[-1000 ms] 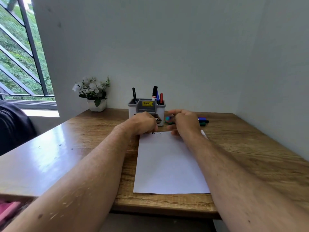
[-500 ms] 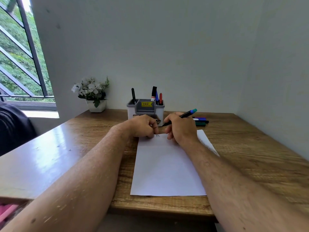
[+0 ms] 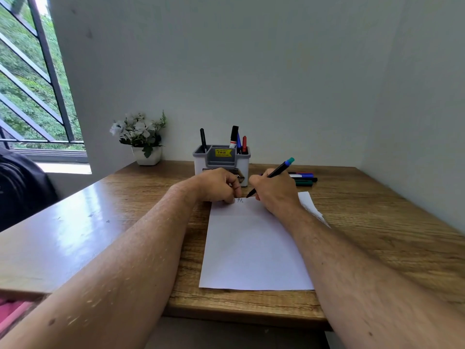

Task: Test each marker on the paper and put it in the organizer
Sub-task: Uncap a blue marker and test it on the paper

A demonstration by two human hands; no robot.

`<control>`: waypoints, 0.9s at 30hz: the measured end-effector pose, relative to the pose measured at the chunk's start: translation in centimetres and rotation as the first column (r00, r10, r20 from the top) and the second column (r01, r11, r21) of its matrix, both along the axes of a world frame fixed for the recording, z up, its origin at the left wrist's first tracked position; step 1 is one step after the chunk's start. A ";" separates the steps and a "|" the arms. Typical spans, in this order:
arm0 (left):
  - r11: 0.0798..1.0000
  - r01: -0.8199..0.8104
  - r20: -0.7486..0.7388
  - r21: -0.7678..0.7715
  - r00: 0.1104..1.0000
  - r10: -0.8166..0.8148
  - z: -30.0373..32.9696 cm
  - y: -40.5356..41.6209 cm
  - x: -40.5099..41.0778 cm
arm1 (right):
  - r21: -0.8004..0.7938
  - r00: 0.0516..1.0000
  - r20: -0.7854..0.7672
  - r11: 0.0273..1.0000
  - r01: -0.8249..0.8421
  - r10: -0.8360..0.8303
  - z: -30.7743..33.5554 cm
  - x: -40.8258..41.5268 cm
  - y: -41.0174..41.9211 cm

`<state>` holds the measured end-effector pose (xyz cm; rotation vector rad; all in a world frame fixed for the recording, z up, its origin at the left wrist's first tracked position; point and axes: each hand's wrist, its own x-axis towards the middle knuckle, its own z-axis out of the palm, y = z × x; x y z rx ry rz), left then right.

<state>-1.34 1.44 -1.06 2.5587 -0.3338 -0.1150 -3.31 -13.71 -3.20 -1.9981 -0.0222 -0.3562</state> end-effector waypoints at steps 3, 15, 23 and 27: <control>1.000 -0.001 0.006 0.008 1.000 0.001 0.0 -0.1 0.0 | 0.004 1.000 -0.003 1.000 0.002 -0.002 -0.2 0.1 0.0; 1.000 0.012 0.023 0.025 1.000 -0.013 -0.2 -0.1 0.3 | -0.035 1.000 0.001 0.999 -0.018 0.018 -0.4 0.5 -0.1; 1.000 0.008 0.016 0.030 1.000 -0.009 -0.1 -0.1 0.3 | -0.038 1.000 0.004 0.999 0.007 -0.007 -0.6 0.7 -0.1; 0.999 0.002 0.025 0.041 1.000 -0.003 -0.1 -0.2 0.2 | -0.015 0.999 0.006 0.999 0.041 -0.041 -0.6 0.9 -0.2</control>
